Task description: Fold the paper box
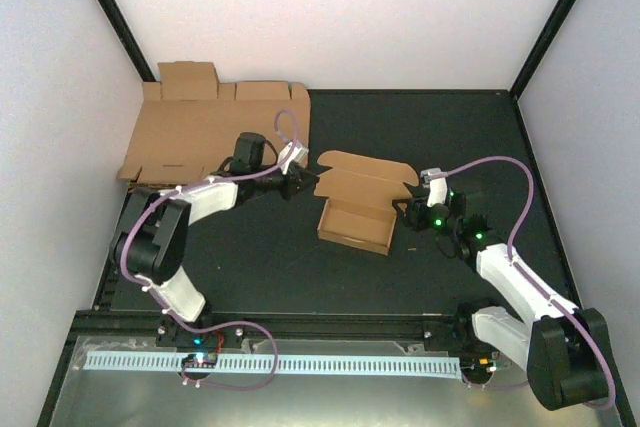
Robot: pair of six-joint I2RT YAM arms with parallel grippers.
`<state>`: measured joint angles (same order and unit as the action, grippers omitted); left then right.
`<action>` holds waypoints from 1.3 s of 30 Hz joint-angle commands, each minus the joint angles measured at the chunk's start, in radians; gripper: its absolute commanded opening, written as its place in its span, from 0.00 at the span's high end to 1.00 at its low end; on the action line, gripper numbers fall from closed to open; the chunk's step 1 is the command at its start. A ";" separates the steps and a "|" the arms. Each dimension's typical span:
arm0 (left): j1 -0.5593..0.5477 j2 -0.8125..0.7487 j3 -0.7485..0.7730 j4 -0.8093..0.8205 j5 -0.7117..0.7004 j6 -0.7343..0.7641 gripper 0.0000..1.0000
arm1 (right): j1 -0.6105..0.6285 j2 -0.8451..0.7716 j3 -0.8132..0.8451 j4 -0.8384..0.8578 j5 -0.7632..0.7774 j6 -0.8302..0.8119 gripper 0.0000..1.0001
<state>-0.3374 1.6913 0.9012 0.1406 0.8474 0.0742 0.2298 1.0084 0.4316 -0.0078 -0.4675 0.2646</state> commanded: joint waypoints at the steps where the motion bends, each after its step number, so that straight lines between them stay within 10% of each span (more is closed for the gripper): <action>1: -0.030 -0.094 -0.047 0.069 -0.079 -0.035 0.98 | 0.005 -0.011 0.006 0.003 -0.021 -0.012 0.49; 22: -0.082 -0.351 -0.232 0.079 -0.398 -0.178 0.98 | 0.127 0.076 0.080 0.068 0.032 0.011 0.50; 39: -0.259 -0.503 -0.420 0.223 -0.748 -0.349 0.98 | 0.300 0.125 0.092 0.111 0.289 0.091 0.78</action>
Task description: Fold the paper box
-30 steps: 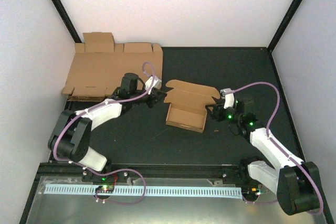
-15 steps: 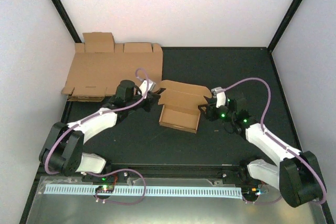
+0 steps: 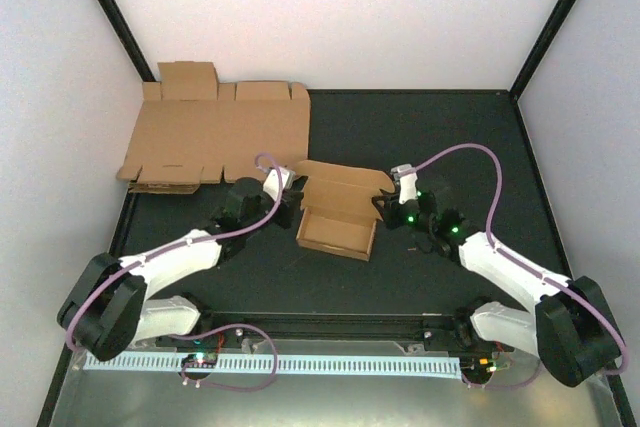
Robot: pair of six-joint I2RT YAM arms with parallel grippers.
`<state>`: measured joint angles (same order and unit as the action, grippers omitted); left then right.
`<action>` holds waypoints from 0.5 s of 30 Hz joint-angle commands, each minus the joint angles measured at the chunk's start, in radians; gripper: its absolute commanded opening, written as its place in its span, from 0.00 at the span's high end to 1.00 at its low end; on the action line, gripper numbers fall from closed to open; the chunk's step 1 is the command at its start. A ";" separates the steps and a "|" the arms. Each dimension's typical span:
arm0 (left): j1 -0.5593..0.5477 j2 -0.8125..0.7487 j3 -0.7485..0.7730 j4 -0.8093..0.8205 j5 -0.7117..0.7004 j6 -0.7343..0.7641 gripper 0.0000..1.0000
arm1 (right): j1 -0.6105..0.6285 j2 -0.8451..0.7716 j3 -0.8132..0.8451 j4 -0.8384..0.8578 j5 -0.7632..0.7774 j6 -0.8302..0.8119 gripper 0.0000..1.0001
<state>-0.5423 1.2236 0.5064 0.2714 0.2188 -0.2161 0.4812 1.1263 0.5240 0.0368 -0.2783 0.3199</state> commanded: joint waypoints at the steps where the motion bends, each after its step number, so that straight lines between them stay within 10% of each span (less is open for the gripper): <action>1: -0.069 -0.045 -0.034 0.097 -0.139 -0.066 0.98 | 0.059 0.010 -0.001 0.066 0.117 0.040 0.79; 15: -0.195 -0.061 -0.162 0.240 -0.275 -0.133 0.98 | 0.138 0.018 -0.061 0.220 0.310 0.109 0.79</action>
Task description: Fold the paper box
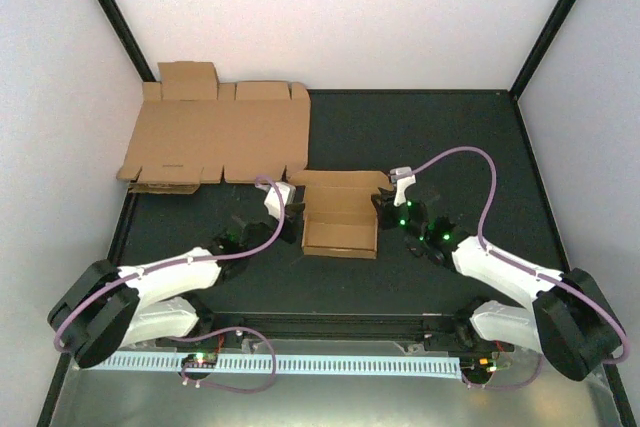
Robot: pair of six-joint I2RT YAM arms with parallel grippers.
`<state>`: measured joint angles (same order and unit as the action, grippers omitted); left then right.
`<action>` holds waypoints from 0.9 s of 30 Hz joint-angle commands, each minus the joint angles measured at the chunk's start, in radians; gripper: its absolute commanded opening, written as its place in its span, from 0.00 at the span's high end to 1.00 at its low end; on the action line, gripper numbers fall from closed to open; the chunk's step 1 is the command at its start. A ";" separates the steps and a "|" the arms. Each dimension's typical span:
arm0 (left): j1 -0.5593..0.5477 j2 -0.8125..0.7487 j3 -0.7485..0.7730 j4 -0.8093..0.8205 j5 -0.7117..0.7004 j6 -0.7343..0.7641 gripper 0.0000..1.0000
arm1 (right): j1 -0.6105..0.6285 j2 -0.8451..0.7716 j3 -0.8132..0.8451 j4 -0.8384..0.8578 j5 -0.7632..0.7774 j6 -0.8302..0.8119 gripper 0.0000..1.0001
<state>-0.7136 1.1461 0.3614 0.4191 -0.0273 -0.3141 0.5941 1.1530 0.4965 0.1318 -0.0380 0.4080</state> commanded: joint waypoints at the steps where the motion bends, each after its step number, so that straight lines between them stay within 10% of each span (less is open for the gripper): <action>1: -0.025 0.021 -0.022 0.098 -0.033 -0.037 0.98 | 0.030 -0.009 -0.039 0.141 0.078 0.018 0.79; 27: -0.037 0.006 -0.033 0.086 -0.063 0.023 0.98 | 0.034 -0.161 0.087 -0.341 0.246 -0.048 0.25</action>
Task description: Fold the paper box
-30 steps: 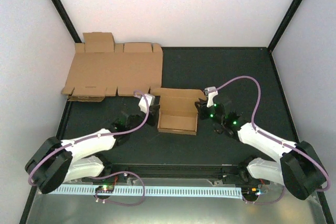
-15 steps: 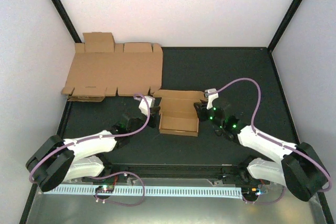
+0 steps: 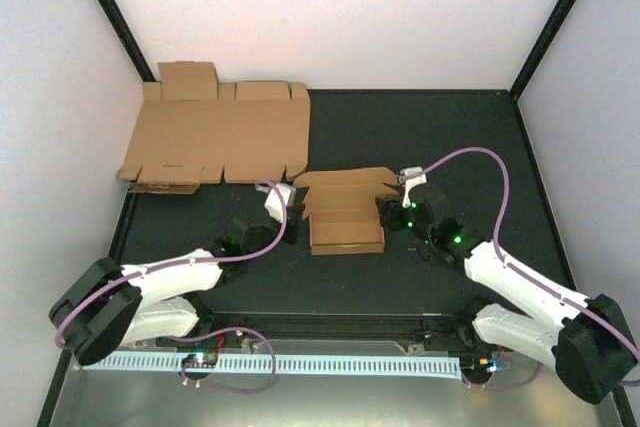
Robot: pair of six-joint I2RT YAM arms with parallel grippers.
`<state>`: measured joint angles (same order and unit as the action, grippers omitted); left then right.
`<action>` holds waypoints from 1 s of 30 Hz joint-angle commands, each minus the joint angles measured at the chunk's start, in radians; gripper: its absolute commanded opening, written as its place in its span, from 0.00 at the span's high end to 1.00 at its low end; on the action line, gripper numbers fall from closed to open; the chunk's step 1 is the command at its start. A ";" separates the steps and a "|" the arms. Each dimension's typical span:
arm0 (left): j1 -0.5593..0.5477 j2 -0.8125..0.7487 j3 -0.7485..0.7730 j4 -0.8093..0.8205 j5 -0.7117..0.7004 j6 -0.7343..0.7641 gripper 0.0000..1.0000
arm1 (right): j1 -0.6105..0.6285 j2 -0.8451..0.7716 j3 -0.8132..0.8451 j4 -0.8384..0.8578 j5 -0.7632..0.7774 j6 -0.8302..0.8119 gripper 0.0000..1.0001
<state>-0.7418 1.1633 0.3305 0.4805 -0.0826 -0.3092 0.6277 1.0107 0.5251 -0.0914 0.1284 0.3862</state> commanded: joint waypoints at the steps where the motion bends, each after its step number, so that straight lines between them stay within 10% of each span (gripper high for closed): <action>1: -0.008 -0.011 -0.002 0.024 -0.008 0.019 0.98 | 0.000 -0.024 0.061 -0.134 0.088 -0.028 0.23; 7: -0.009 -0.020 -0.002 0.015 -0.009 0.026 0.98 | -0.058 -0.094 0.050 -0.172 -0.030 -0.081 0.22; 10: -0.008 -0.022 -0.001 0.012 -0.007 0.027 0.98 | -0.086 -0.133 0.041 -0.177 -0.101 -0.091 0.00; 30: -0.011 -0.019 0.005 0.007 0.000 0.034 0.99 | -0.215 -0.112 0.148 -0.321 -0.348 -0.110 0.00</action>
<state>-0.7422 1.1576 0.3286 0.4789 -0.0826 -0.2893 0.4191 0.8928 0.6453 -0.3733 -0.2070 0.2993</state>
